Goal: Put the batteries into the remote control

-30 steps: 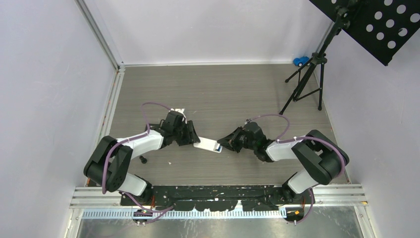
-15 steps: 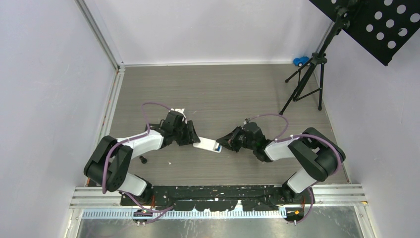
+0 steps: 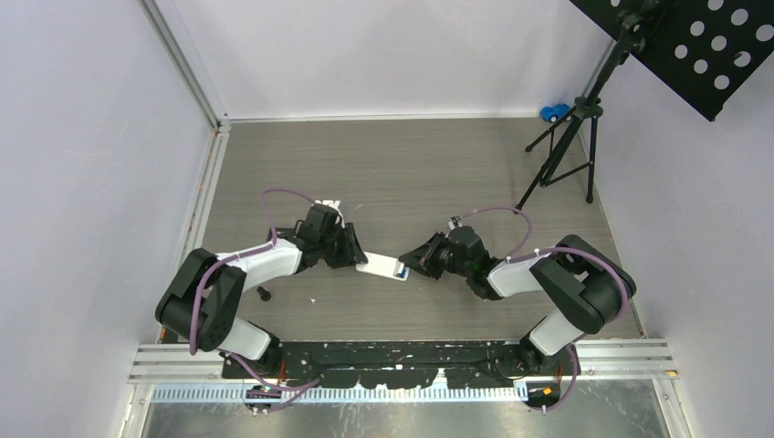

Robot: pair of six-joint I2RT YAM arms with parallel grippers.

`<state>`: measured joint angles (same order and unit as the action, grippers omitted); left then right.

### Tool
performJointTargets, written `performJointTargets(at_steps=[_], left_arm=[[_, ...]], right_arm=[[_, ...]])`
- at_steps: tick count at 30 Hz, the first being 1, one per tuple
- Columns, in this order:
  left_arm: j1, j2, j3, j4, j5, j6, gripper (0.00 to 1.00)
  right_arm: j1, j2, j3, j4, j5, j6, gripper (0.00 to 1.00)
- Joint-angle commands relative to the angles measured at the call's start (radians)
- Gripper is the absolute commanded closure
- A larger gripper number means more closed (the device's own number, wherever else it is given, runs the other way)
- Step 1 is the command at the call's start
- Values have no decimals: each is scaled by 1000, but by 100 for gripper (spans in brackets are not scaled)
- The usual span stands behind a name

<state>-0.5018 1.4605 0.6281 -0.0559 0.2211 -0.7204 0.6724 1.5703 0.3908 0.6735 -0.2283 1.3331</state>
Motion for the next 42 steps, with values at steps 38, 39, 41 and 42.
performJointTargets(at_steps=[38,39,41,42], left_arm=[[4,25,6,5,20,8,63],[5,24,6,8,24,6,63],[5,24,9,7,29,4,63],[5,23,9,8,29,3,63]], right_arm=[[38,-83,157,-406,77,-158,79],[38,-77,156,-405,77,-159,80],[37,-74,159,-415,82,-167,82],[38,-74,162,-428,87,-173,83]])
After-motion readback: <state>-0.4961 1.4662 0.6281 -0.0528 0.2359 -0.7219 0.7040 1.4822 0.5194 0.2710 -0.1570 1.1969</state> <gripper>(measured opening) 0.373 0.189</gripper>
